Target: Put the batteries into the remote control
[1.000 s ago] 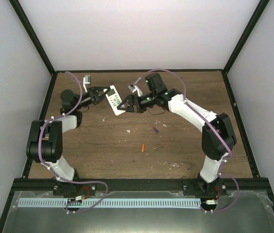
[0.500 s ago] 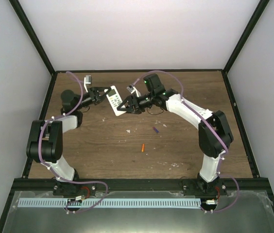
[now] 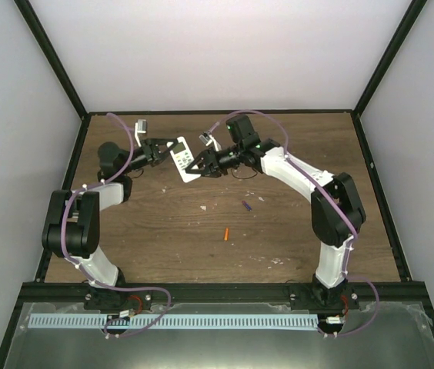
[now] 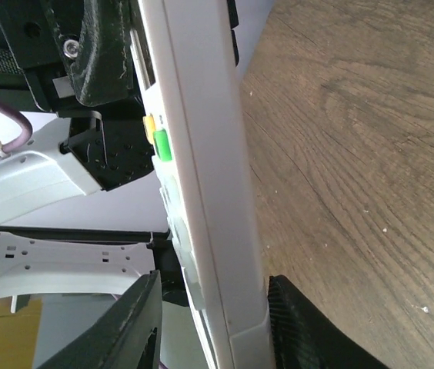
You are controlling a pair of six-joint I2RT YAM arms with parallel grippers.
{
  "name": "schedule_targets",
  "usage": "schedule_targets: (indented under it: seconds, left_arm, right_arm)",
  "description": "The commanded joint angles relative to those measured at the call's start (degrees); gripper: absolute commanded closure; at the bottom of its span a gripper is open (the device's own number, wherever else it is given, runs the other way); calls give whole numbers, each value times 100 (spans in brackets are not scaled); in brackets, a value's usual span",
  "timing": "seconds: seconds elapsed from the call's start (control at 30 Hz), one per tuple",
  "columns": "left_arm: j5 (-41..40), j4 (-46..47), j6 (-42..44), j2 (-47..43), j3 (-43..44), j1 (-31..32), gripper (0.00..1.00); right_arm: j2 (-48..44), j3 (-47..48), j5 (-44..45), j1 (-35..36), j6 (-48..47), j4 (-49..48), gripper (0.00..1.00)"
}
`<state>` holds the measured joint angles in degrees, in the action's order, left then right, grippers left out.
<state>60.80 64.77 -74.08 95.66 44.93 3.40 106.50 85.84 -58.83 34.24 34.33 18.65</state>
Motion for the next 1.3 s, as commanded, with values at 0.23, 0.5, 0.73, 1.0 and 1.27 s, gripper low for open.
schedule_targets:
  seconds: [0.23,0.5,0.73,1.0,1.27]
  left_arm:
    - [3,493,-117,127,45,82,100]
    - [18,822,-361,234,67,103,99]
    - [55,931,-414,252,92,135,76]
    - [-366,1183,-817,213,-96,-112,48]
    - [-1147,-179,-711,-377,-224,-585,38]
  right_arm:
    - [91,433,-199,-18,-343,-121,78]
    - [48,418,-129,-15,-712,-142,87]
    - [-24,440,114,-14,-893,-151,96]
    - [-248,594,1351,-14,-1454,653,99]
    - [-431,630,3767,-7,-2180,1711,99]
